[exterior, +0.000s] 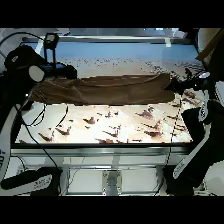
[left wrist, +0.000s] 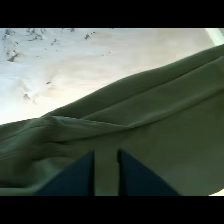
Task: Fold the clothes and pants, and hang the long-sleeved shirts on hangers.
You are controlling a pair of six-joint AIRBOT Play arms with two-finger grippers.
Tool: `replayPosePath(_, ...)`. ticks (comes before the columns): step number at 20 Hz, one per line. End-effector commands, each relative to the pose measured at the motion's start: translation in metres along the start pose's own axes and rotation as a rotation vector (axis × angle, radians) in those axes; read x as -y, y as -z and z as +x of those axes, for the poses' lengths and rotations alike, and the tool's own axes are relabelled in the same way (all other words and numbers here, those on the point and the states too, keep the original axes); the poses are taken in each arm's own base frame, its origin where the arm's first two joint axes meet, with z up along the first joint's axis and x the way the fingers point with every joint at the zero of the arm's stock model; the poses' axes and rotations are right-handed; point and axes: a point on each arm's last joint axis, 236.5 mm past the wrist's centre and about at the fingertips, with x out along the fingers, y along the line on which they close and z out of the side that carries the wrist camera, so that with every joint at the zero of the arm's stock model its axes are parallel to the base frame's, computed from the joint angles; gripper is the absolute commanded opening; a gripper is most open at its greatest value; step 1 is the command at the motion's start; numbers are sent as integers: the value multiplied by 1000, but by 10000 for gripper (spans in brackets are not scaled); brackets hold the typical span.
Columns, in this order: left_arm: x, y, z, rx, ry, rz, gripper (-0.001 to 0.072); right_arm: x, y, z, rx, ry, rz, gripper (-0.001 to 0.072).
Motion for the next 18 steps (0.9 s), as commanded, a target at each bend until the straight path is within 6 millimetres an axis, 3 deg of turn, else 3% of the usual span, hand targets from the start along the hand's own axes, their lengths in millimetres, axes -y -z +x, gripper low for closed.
replayPosePath(1,34,19,30,-60,61,33,25,-40,-12,-7,41,-90,-38,14)
replayPosePath(4,74,40,54,-116,125,53,24,-107,-29,-44,136,-260,-80,14)
replayPosePath(6,99,54,69,-149,158,50,24,-154,-31,-65,177,-348,-131,14)
replayPosePath(9,111,57,74,-153,172,64,24,-207,-14,-60,152,-378,-202,14)
replayPosePath(11,97,47,65,-127,149,57,24,-245,7,-38,104,-398,-251,13)
replayPosePath(13,70,27,45,-80,108,34,24,-284,27,-9,74,-414,-300,13)
replayPosePath(15,34,6,16,-21,50,-3,24,-326,44,23,86,-426,-349,13)
replayPosePath(18,-26,-20,-38,69,-59,-62,24,-371,68,76,142,-359,-454,11)
